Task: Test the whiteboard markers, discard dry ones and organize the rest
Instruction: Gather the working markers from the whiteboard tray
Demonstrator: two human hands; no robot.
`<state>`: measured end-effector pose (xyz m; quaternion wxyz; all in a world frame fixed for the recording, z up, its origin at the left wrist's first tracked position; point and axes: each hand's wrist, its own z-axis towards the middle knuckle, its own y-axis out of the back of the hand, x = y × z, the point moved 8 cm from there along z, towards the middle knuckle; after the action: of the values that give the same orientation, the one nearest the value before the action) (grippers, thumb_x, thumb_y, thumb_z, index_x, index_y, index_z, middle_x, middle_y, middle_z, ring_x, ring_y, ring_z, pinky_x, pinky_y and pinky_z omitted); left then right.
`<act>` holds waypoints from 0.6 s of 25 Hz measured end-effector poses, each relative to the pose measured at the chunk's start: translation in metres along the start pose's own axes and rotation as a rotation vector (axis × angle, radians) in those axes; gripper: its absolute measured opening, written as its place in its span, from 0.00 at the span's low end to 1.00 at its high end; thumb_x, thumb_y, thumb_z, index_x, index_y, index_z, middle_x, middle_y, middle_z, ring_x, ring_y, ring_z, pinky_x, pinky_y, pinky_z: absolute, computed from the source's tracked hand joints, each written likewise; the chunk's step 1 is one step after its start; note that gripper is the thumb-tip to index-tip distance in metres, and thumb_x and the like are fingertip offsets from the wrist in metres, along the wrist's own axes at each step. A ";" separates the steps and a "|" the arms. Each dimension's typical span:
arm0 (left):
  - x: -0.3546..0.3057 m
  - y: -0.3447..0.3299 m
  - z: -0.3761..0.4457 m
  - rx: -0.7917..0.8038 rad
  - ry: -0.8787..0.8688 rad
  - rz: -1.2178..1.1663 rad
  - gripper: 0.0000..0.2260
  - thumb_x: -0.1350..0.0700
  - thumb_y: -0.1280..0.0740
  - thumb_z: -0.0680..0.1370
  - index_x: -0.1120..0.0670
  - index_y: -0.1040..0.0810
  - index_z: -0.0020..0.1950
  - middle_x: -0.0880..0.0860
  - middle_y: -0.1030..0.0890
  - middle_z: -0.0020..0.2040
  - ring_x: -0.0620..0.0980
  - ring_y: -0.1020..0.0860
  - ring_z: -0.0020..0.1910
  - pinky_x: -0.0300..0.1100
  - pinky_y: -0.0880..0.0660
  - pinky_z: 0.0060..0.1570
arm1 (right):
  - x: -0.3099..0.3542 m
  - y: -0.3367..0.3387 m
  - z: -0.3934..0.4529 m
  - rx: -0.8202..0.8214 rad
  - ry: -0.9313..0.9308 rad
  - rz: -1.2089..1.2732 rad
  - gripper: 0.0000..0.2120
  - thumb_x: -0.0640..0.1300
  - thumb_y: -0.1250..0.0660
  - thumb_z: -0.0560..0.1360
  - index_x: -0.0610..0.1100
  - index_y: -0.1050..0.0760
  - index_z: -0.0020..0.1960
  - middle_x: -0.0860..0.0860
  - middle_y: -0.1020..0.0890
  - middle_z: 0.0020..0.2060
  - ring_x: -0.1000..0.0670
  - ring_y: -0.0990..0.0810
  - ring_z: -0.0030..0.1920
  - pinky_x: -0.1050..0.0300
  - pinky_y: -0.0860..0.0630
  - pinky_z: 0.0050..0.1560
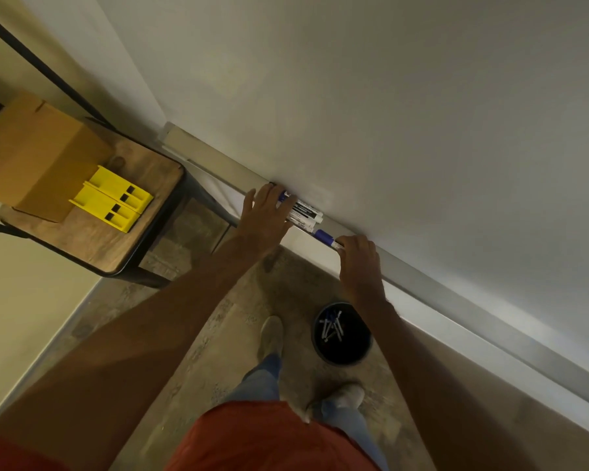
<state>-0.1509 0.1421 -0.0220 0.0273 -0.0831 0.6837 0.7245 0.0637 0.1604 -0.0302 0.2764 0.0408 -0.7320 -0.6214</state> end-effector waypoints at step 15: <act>-0.005 -0.008 0.015 -0.056 -0.281 0.138 0.21 0.41 0.32 0.77 0.56 0.25 0.61 0.56 0.21 0.57 0.58 0.23 0.55 0.55 0.28 0.58 | 0.026 0.020 -0.007 -0.161 -0.045 0.167 0.16 0.27 0.36 0.78 0.37 0.25 0.63 0.42 0.22 0.55 0.47 0.28 0.52 0.52 0.26 0.50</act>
<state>-0.1459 0.1576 -0.0284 0.0706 0.0654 0.6567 0.7480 0.0508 0.1479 -0.0021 0.3132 -0.0568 -0.6865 -0.6538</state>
